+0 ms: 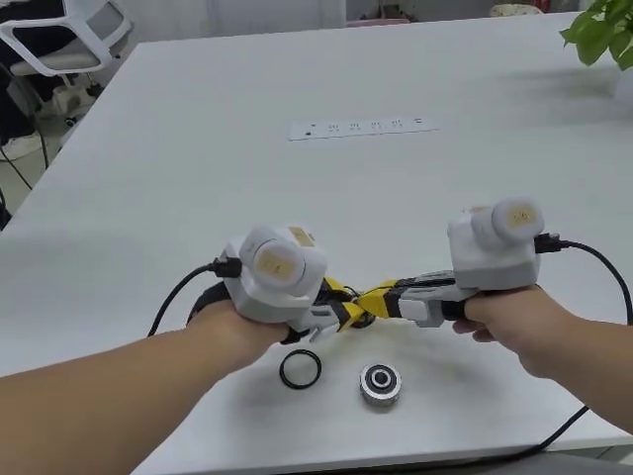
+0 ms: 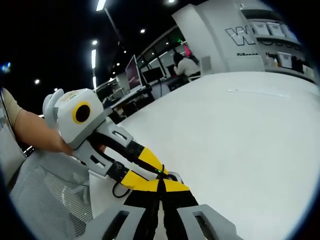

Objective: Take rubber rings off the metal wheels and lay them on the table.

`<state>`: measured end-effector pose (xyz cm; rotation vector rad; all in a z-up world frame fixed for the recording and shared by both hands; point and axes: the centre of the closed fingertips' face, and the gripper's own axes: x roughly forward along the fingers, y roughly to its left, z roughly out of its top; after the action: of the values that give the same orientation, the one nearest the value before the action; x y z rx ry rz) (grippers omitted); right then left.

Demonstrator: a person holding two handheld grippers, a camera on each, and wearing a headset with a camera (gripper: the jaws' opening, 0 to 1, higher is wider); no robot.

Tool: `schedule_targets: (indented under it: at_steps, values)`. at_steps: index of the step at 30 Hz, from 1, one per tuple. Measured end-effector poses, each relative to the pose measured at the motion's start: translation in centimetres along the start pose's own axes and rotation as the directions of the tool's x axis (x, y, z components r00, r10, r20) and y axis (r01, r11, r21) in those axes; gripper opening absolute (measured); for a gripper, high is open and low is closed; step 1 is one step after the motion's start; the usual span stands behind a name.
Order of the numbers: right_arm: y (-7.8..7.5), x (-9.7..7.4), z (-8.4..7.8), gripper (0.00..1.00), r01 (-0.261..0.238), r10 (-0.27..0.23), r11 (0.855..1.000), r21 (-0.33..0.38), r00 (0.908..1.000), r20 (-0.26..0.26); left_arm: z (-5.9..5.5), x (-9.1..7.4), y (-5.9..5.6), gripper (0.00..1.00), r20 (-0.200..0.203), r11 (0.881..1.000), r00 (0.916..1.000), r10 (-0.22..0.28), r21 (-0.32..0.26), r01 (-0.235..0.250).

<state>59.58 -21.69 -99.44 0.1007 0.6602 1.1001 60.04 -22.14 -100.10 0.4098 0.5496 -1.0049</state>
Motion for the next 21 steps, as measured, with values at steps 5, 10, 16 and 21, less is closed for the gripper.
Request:
schedule_targets:
  at_steps: [5, 10, 16, 21]
  values:
    - [-0.6, -0.3, -0.3, 0.0, 0.016, -0.016, 1.0, 0.016, 0.9999, -0.002, 0.1, 0.0, 0.0, 0.13, 0.003, 1.0, 1.0, 0.008, -0.002, -0.008]
    - [-0.4, -0.3, -0.2, 0.0, 0.014, -0.014, 1.0, 0.018, 0.9999, 0.003, 0.1, 0.0, -0.1, 0.15, -0.003, 1.0, 1.0, -0.003, 0.009, 0.003]
    - [-0.3, -0.4, 0.2, 0.0, 0.008, -0.008, 1.0, 0.024, 0.9998, 0.016, 0.1, -0.5, -0.5, 0.21, -0.007, 1.0, 0.9996, -0.027, 0.014, 0.027]
    - [-0.4, -0.7, 0.9, 0.0, 0.004, -0.005, 0.999, 0.041, 0.9991, 0.042, 0.5, -1.4, -1.0, 0.26, 0.012, 0.999, 0.9987, -0.049, 0.021, 0.049]
